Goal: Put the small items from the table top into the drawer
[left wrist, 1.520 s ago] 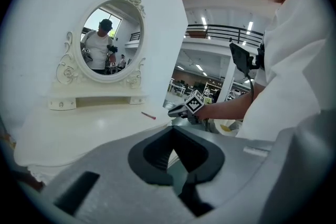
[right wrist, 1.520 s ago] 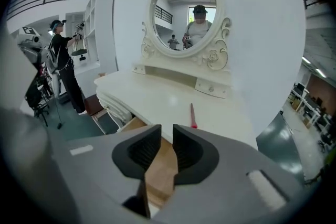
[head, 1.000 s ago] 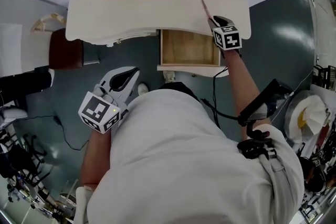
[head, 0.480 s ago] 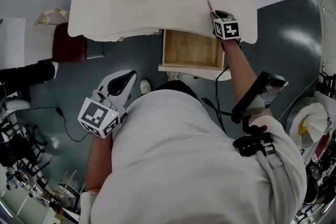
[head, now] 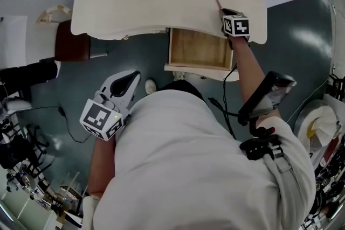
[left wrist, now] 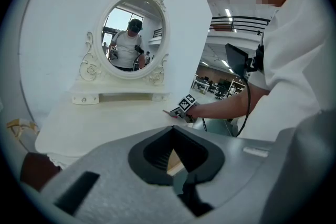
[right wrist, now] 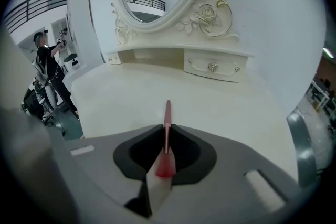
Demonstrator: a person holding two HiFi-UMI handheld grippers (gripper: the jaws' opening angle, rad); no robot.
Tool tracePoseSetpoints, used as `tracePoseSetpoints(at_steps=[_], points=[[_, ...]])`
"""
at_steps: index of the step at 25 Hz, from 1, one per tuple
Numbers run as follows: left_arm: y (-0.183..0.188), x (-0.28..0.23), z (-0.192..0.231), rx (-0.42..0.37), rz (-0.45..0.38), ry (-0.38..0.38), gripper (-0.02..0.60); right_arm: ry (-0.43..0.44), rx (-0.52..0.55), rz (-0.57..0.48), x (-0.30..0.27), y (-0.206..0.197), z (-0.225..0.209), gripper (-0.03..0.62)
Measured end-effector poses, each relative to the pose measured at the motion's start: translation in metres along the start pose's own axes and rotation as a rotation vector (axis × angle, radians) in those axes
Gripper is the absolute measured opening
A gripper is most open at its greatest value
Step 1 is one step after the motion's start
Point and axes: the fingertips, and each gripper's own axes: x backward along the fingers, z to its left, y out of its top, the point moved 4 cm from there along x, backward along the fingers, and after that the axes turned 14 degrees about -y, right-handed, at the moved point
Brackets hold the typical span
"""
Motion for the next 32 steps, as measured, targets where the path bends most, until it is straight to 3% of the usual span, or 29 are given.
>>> tracePoseSetpoints(at_steps=[15,32], points=[[-0.007,0.025,-0.006,-0.035,-0.025,-0.053,0.002,-0.007,-0.012,-0.033,0.047,-0.003,0.025,0.044],[-0.04,0.062,-0.012,-0.034,-0.037,-0.112,0.001,0.065,0.035,-0.01,0.091,-0.051,0.107,0.044]])
